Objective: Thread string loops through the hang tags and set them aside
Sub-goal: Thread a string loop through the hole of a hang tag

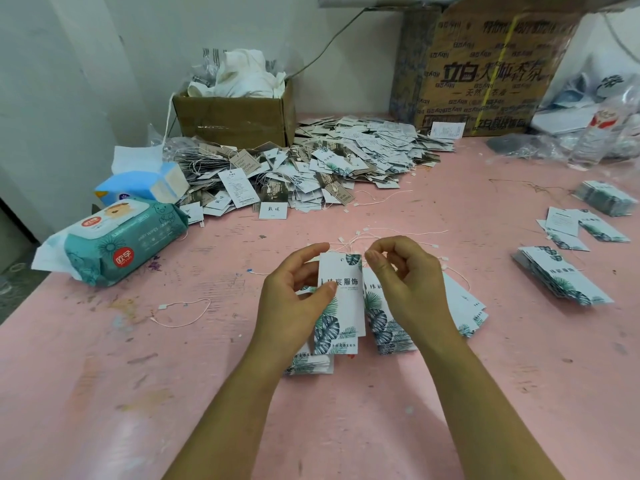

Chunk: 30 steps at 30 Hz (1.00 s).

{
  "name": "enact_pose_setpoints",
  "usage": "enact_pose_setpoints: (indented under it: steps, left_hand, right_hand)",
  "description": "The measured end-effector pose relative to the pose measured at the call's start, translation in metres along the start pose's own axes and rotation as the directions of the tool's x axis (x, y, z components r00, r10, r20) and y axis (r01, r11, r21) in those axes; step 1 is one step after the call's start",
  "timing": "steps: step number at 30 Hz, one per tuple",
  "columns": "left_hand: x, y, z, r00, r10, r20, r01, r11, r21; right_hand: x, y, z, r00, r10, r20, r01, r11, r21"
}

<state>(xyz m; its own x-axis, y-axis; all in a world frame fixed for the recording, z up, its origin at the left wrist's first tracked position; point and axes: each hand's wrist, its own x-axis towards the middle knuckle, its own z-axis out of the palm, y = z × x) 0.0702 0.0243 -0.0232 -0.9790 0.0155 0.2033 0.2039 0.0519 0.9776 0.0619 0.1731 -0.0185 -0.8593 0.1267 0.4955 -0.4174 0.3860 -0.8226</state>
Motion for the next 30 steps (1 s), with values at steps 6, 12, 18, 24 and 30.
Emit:
enact_pose_setpoints:
  steps: [6, 12, 18, 24, 30]
  left_hand:
    - [-0.002, 0.002, 0.001, 1.000, 0.014, 0.022, -0.014, 1.000, 0.015]
    - [-0.002, 0.001, 0.002, 0.999, 0.010, 0.048, -0.010, 1.000, 0.006]
    - [-0.001, -0.003, 0.000, 0.998, 0.022, 0.050, -0.022, 1.000, 0.005]
    - [-0.002, -0.003, 0.000, 0.997, 0.040, 0.068, -0.038, 0.999, -0.018]
    - [0.000, 0.001, -0.002, 0.999, -0.028, 0.039, 0.037, 0.968, -0.248]
  right_hand:
    - [-0.004, 0.001, 0.008, 0.993, -0.119, 0.009, 0.116, 0.954, -0.275]
    - [-0.007, -0.002, 0.013, 0.984, -0.178, -0.011, 0.162, 0.918, -0.362]
    - [-0.008, 0.000, 0.013, 0.987, -0.160, 0.000, 0.151, 0.929, -0.339]
    - [-0.008, 0.000, 0.015, 0.989, -0.151, 0.001, 0.144, 0.941, -0.306]
    - [-0.007, -0.001, 0.015, 0.987, -0.160, 0.017, 0.159, 0.963, -0.219]
